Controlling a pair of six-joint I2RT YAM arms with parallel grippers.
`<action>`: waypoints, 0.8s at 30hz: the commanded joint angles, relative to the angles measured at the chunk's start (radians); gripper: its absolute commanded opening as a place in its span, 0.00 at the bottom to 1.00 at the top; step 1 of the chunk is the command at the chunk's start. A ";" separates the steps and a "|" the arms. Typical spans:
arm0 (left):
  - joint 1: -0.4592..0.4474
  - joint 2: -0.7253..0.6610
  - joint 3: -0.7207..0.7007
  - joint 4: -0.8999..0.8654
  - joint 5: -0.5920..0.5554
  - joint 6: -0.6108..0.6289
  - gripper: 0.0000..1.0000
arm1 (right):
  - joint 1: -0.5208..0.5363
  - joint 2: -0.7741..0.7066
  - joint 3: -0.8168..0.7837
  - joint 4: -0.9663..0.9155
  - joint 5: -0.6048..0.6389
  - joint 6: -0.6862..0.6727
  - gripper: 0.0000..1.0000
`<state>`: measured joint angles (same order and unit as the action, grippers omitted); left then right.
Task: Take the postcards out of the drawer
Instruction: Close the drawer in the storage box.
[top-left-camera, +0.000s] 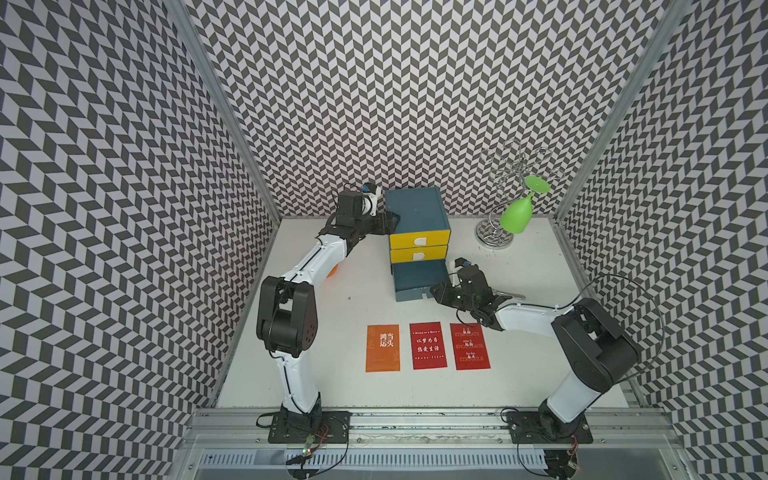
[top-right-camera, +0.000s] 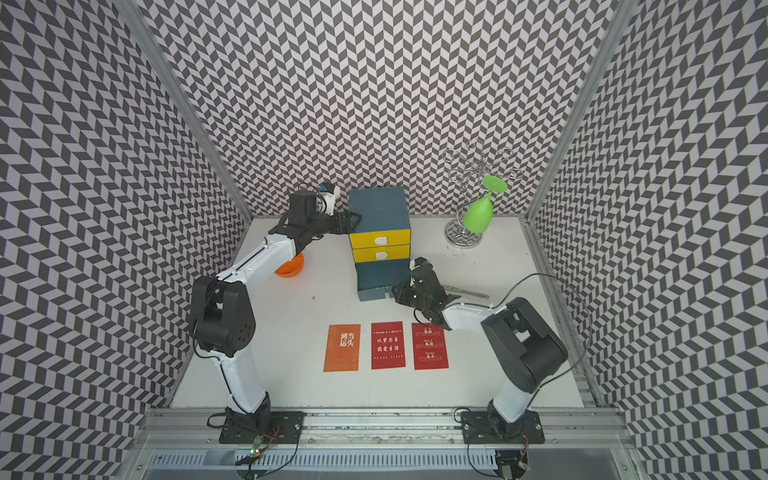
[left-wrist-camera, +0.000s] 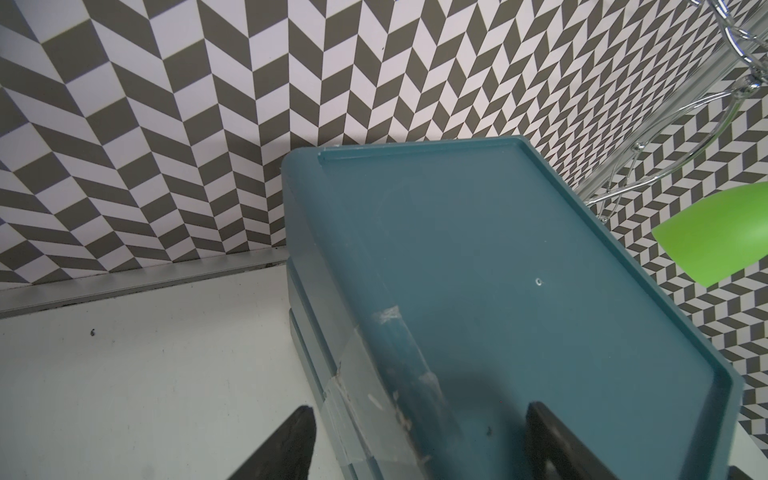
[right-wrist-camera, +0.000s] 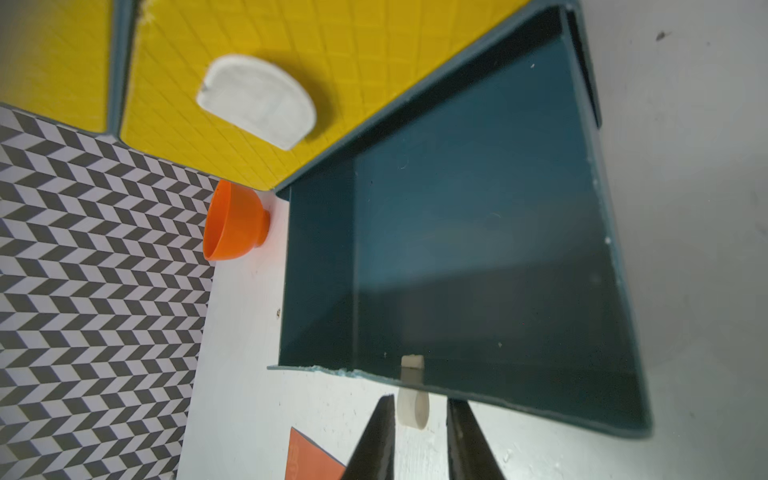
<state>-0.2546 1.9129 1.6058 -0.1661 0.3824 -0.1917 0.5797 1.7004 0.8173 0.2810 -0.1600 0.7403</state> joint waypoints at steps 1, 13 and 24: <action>-0.007 0.006 -0.028 -0.031 0.015 0.022 0.81 | 0.000 0.045 0.045 0.063 0.040 -0.011 0.22; -0.014 -0.001 -0.041 -0.035 0.028 0.014 0.80 | -0.036 0.143 0.053 0.224 0.008 0.106 0.17; -0.013 -0.017 -0.063 -0.032 0.026 0.023 0.80 | -0.118 0.188 0.057 0.283 -0.083 0.149 0.16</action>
<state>-0.2554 1.9072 1.5776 -0.1295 0.3981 -0.1978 0.4789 1.8637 0.8619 0.4828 -0.2165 0.8711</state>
